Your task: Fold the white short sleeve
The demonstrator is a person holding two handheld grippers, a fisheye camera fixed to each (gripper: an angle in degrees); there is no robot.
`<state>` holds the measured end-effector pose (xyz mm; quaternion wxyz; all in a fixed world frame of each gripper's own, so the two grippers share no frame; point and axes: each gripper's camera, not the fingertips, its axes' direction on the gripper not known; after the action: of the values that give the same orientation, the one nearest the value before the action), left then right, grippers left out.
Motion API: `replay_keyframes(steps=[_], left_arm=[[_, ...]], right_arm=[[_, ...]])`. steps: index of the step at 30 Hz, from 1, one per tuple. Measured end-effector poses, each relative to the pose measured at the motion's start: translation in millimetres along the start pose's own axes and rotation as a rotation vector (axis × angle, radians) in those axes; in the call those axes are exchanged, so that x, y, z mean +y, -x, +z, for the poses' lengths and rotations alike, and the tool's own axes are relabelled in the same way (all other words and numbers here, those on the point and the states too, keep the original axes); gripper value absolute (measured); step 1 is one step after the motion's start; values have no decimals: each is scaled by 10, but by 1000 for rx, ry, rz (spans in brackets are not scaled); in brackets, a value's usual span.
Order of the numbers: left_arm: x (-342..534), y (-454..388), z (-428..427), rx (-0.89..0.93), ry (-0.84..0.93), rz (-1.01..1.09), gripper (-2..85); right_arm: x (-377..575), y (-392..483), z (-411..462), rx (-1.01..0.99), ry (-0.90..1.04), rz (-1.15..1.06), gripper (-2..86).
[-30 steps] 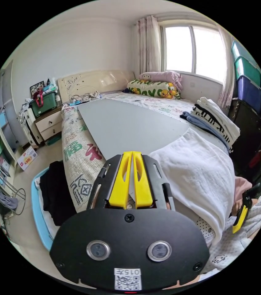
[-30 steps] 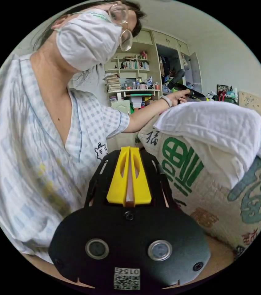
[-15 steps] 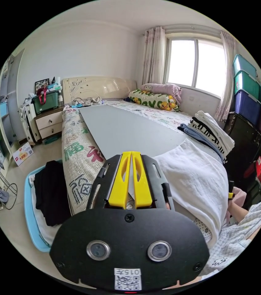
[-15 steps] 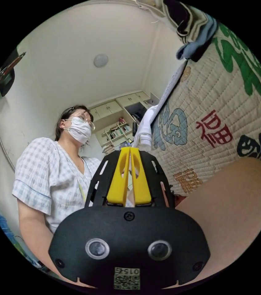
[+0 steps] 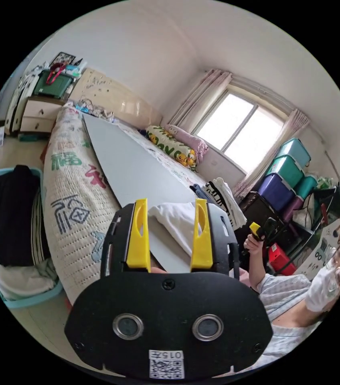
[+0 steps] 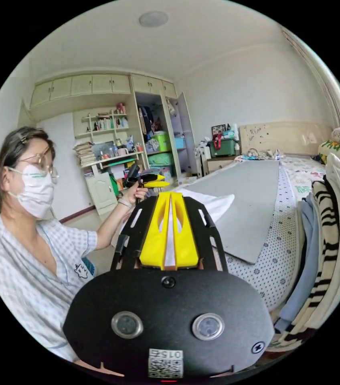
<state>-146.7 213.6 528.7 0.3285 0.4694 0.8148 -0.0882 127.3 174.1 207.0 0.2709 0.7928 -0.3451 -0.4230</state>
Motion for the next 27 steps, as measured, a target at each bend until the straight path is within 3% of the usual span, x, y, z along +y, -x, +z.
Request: replay_keyframes(steps=[7, 10, 17, 27], left_arm=[[120, 864, 237, -35, 57, -241, 196], [125, 1139, 355, 0, 88, -272, 185], [113, 1656, 380, 66, 66, -304, 182], [-7, 2372, 247, 100, 28, -403, 126]], right_arm=[[-642, -208, 1913, 20, 540, 85, -5], [-766, -156, 2494, 40, 658, 79, -6], [-1217, -92, 3586, -10, 824, 90, -9], [-1558, 111, 4530, -67, 854, 53, -9]])
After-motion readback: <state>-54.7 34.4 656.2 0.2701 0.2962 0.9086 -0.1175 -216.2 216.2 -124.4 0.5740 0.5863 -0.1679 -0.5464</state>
